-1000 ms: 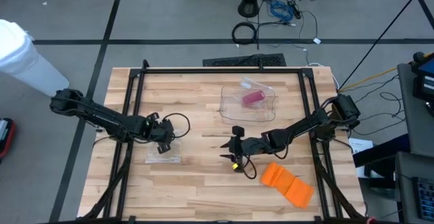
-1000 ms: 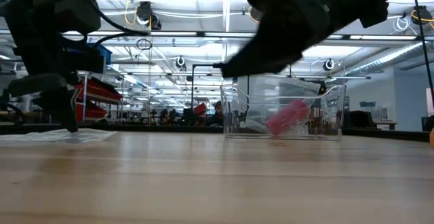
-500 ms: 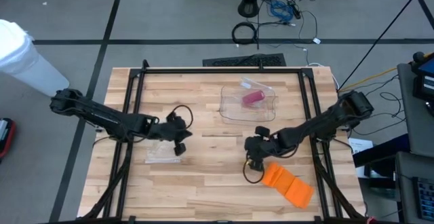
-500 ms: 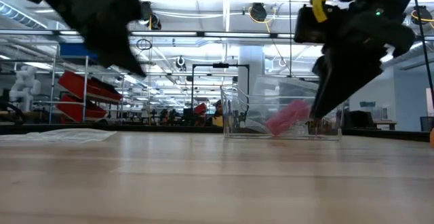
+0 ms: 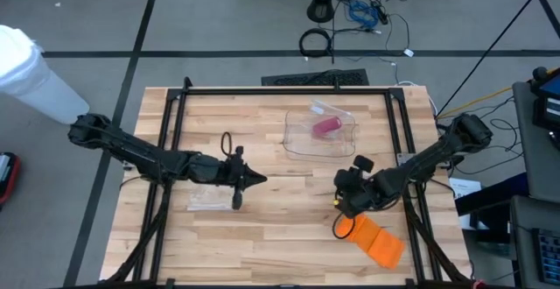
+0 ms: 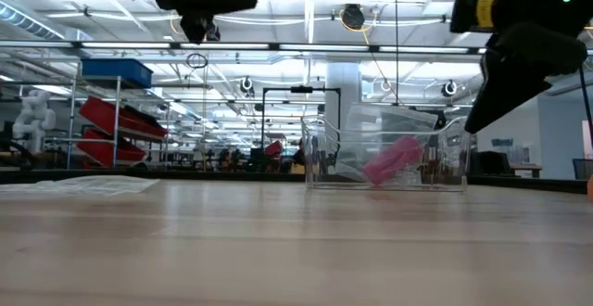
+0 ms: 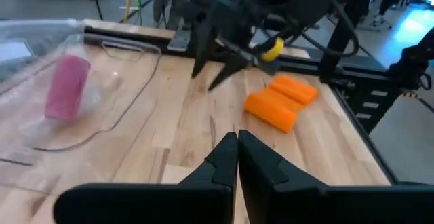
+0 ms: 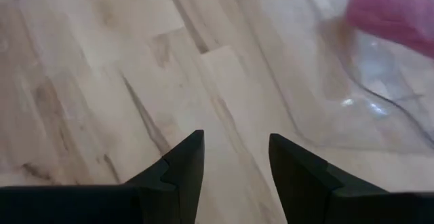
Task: Roll bandage
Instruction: Roll the orange bandage
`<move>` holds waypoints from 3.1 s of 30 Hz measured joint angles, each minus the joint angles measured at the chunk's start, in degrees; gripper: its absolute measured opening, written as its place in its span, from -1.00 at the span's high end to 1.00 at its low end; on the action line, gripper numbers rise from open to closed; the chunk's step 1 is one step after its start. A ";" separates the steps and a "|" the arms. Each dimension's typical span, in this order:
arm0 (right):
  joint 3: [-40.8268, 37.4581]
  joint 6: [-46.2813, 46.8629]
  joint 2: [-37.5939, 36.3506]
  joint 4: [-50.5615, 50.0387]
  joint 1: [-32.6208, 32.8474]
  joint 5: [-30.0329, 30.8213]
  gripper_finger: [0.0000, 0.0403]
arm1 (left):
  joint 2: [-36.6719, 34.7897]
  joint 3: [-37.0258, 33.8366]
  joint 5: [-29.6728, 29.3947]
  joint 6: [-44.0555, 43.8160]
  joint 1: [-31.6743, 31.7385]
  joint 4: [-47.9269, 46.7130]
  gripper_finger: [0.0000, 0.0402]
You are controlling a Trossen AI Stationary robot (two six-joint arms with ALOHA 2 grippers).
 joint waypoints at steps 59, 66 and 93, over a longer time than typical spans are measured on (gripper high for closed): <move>-0.09 -2.74 1.50 -5.61 10.20 -26.21 0.25 | 39.67 12.37 5.35 4.90 -5.48 24.66 0.91; -4.13 -2.69 1.50 4.35 10.07 -29.96 0.25 | 39.67 12.37 3.62 5.01 -5.61 22.18 0.91; -11.06 5.35 1.52 35.84 3.68 -21.41 0.25 | 39.94 15.58 6.97 8.69 -8.76 18.03 0.91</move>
